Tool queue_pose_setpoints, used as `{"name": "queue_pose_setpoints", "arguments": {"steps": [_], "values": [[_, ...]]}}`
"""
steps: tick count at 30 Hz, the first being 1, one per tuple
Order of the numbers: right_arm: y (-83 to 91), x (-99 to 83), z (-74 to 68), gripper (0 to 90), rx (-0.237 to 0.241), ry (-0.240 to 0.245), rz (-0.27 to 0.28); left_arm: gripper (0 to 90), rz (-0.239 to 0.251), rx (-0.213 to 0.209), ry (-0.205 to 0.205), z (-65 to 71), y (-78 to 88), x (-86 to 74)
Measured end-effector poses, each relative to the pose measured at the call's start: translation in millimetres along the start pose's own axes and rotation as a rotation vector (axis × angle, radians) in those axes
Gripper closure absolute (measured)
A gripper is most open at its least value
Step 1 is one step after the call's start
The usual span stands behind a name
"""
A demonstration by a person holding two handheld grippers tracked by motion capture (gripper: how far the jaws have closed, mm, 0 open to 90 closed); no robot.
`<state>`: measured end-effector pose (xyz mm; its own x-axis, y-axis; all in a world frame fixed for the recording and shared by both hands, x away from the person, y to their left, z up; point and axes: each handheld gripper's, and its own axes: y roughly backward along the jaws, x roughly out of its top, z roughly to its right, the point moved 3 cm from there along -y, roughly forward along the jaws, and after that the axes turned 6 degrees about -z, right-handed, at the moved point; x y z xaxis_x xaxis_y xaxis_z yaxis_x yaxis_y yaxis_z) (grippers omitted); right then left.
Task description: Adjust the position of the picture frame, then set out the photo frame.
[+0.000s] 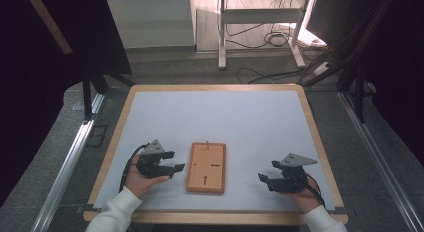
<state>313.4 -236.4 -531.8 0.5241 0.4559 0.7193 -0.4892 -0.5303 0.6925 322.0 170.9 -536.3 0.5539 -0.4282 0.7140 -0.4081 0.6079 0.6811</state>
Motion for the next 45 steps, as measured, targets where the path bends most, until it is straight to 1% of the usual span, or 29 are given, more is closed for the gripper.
{"name": "queue_pose_setpoints", "arguments": {"steps": [4, 7, 9, 12, 14, 18, 23, 28, 31, 33, 38, 40, 43, 45], "values": [[-2.4, 1.6, -2.3, 26.1, 0.006, 0.011, -0.004, 29.2, 0.007, -0.025, -0.003, 2.8, -0.7, 5.0], [-5.0, 2.0, -4.7, 25.5, 0.003, 0.023, -0.016, 28.2, 0.001, -0.025, -0.013, 4.1, -3.1, 9.9], [-6.6, 1.7, -5.5, 25.5, 0.004, 0.026, -0.018, 28.3, -0.002, -0.026, -0.008, 3.9, -5.2, 13.5], [-6.5, 1.6, -6.4, 25.5, 0.005, 0.029, -0.019, 27.7, -0.022, -0.030, -0.016, 3.5, -8.3, 20.4], [-5.6, 1.8, -6.7, 25.5, 0.004, 0.031, -0.017, 27.4, -0.020, -0.028, -0.018, 4.1, -9.1, 24.6], [-5.8, 1.6, -6.3, 25.5, 0.002, 0.031, -0.018, 26.6, -0.029, -0.041, -0.022, 5.7, -13.1, 33.8], [-6.3, 1.2, -6.8, 25.5, -0.010, 0.040, -0.021, 27.9, -0.035, -0.050, -0.039, 7.0, -20.3, 45.3], [-5.9, 1.1, -6.1, 25.5, -0.010, 0.039, -0.022, 28.9, -0.030, -0.054, -0.060, 8.9, -27.5, 54.5], [-6.4, 1.0, -6.4, 25.5, -0.009, 0.039, -0.022, 30.1, -0.021, -0.049, -0.075, 10.2, -32.3, 58.9], [-7.0, 0.9, -6.5, 25.5, -0.008, 0.039, -0.023, 30.8, -0.014, -0.058, -0.079, 11.4, -36.2, 61.6], [-7.7, 0.7, -6.7, 25.4, -0.006, 0.040, -0.026, 31.7, -0.010, -0.058, -0.107, 11.8, -46.0, 69.3], [-7.8, 0.6, -7.1, 25.5, -0.006, 0.042, -0.027, 32.8, -0.016, -0.058, -0.115, 11.2, -49.4, 71.3], [-8.2, 0.6, -7.2, 25.5, -0.006, 0.041, -0.026, 35.6, -0.032, -0.046, -0.141, 10.1, -56.0, 73.5], [-8.6, 0.4, -7.1, 25.5, -0.005, 0.041, -0.029, 38.2, -0.039, -0.030, -0.156, 8.5, -61.0, 74.0]]}}
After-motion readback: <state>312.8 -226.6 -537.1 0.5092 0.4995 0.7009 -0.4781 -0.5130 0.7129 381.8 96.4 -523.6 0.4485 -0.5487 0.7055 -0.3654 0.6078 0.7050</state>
